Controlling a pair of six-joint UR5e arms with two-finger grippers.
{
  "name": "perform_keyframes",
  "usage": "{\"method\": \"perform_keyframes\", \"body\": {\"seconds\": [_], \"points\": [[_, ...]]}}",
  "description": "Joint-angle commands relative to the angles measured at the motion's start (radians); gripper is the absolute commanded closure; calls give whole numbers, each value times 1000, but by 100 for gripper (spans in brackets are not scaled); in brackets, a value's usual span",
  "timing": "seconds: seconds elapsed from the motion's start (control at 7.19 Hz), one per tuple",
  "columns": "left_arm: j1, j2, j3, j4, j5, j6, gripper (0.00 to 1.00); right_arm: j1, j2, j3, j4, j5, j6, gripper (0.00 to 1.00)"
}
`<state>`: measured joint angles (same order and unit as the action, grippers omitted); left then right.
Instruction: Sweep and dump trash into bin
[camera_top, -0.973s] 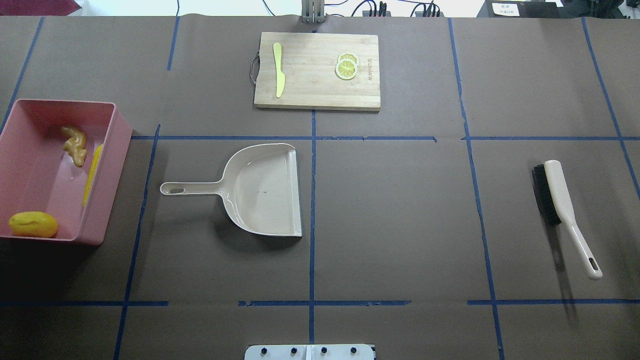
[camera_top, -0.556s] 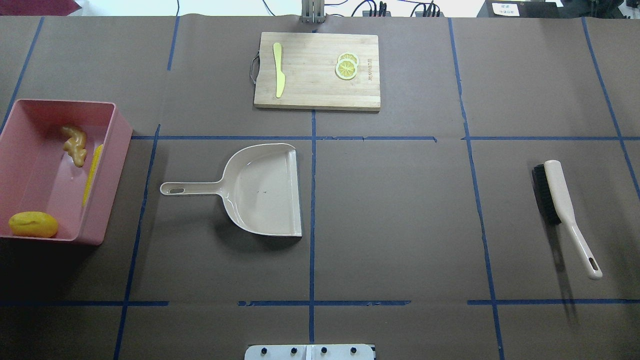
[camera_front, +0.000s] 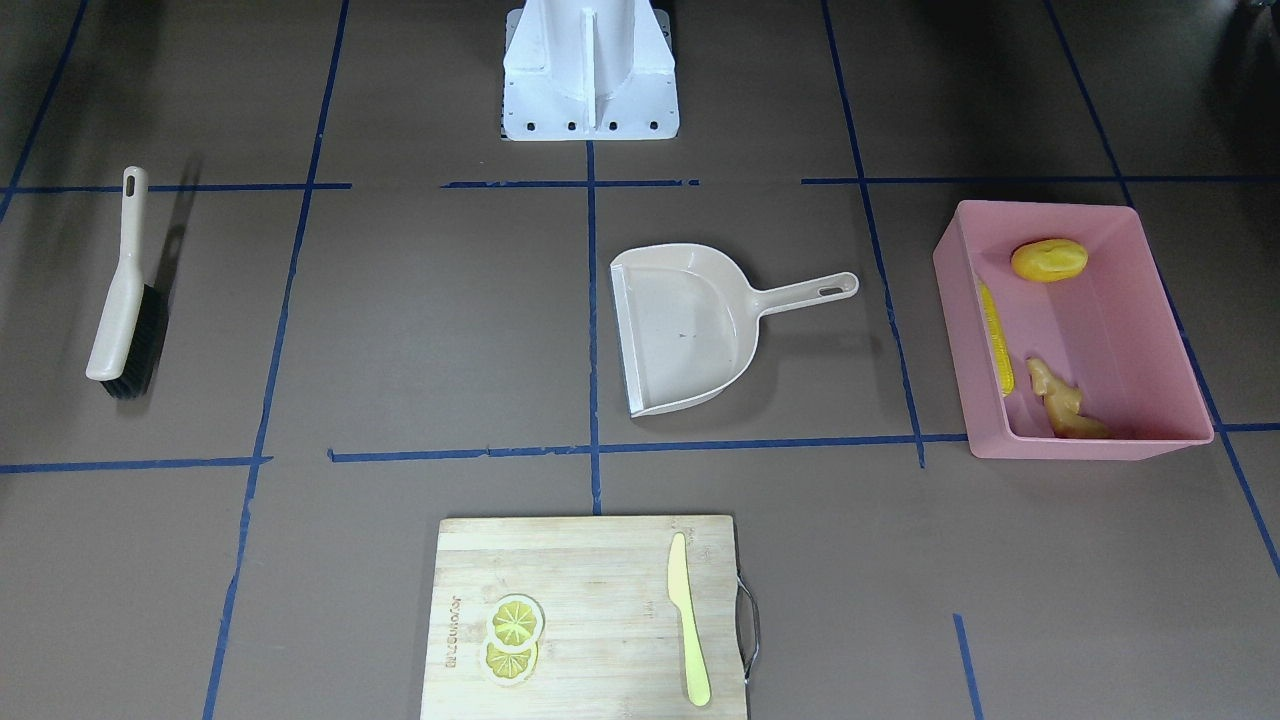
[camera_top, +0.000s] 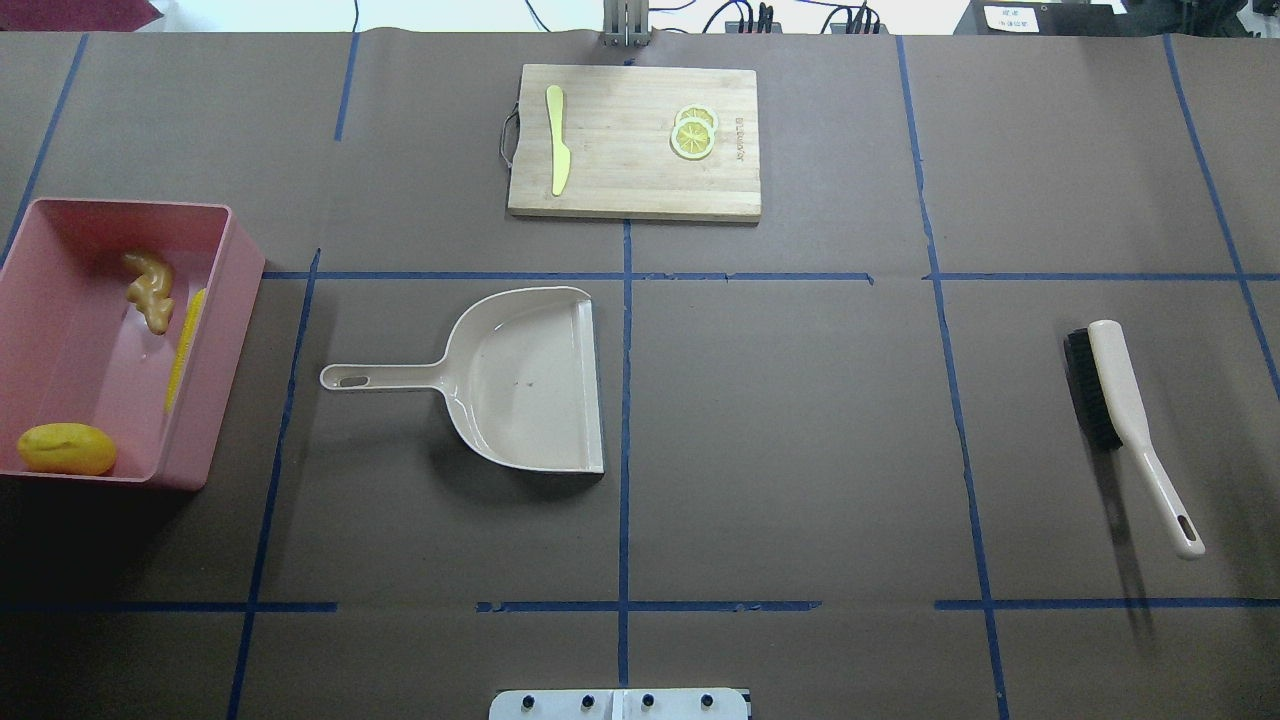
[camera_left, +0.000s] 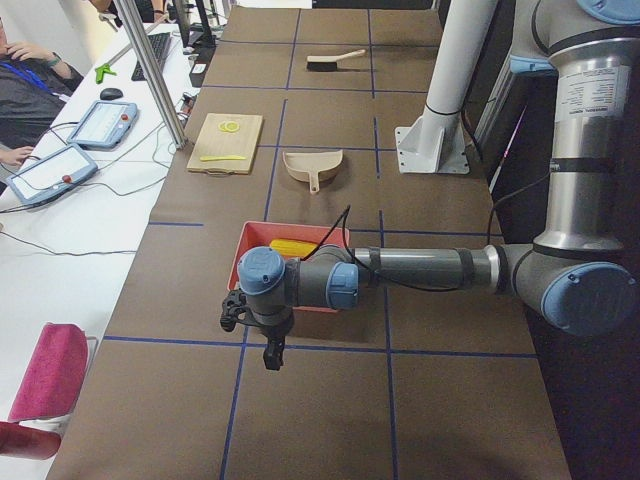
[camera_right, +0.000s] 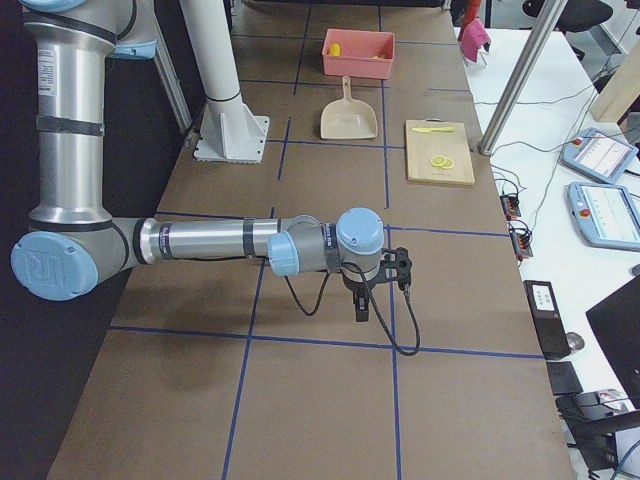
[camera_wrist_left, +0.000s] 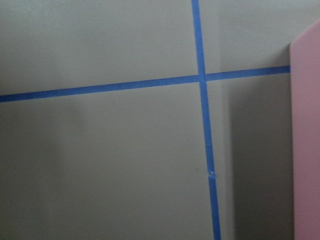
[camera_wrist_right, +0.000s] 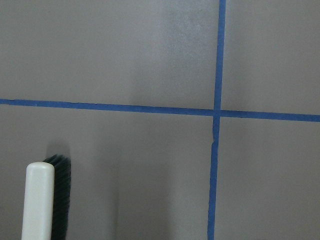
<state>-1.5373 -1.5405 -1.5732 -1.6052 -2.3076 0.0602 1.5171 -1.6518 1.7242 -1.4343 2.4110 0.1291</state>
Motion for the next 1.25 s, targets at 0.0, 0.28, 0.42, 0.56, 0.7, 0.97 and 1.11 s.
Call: {"method": "perform_keyframes", "body": {"seconds": [0.0,0.28,0.42,0.56,0.7,0.97,1.11], "points": [[0,0,2,2,0,-2,0,0,1,0,0,-3,0,0],[0,0,2,2,0,-7,0,0,3,-6,-5,2,0,0],[0,-1,2,2,-1,-7,0,0,0,-8,-8,2,0,0],[0,-1,1,2,-1,-7,0,2,-9,-15,-12,-1,-2,0],[0,-1,-1,2,-1,-7,0,27,-14,-32,-12,-6,-11,0],[0,-1,-1,2,-1,-7,0,60,-16,-80,-12,-7,-19,0],[0,-1,-1,2,-1,-7,0,61,-14,-80,-12,-7,-17,0]]}}
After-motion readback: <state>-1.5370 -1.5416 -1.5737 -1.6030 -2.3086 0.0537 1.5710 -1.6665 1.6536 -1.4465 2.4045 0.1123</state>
